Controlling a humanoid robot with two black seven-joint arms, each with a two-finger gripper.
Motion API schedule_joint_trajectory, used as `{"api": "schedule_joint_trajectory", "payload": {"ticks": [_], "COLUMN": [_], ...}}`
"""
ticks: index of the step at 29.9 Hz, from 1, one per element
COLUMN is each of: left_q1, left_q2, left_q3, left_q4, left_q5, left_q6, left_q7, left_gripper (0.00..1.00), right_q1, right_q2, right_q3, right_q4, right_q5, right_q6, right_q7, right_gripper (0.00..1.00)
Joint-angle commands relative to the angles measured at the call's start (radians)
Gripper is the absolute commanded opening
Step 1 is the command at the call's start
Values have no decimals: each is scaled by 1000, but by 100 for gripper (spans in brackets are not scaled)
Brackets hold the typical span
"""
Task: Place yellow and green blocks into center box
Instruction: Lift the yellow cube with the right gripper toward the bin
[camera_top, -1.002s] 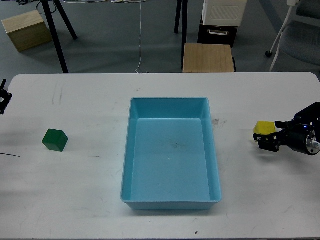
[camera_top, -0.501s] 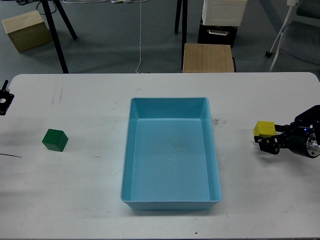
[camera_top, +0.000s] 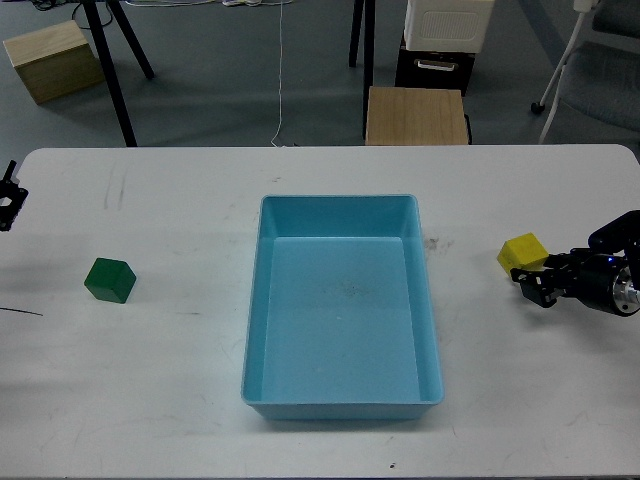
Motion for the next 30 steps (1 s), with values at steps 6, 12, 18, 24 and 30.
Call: {"api": "schedule_joint_trajectory", "payload": {"ticks": [6, 12, 18, 24, 30], "left_q1": [0, 0, -2, -2, -2], "left_q2": [0, 0, 0, 0, 0], "left_q3": [0, 0, 0, 0, 0], "left_q4": [1, 1, 1, 1, 1], "left_q5": [0, 0, 0, 0, 0], "left_q6": [0, 1, 1, 3, 3], "left_q7": [0, 0, 0, 0, 0], "left_gripper": [100, 100, 100, 100, 100], "right_q1": [1, 14, 7, 13, 25], "right_q2": [0, 0, -11, -44, -98], "right_q3": [0, 3, 3, 46, 98], "right_q4": [5, 14, 25, 99, 223], "right_q5": [0, 30, 80, 92, 233], "right_q6": [2, -2, -7, -30, -57], "right_q7": [1, 11, 15, 70, 138], "right_gripper": [19, 14, 14, 11, 11]}}
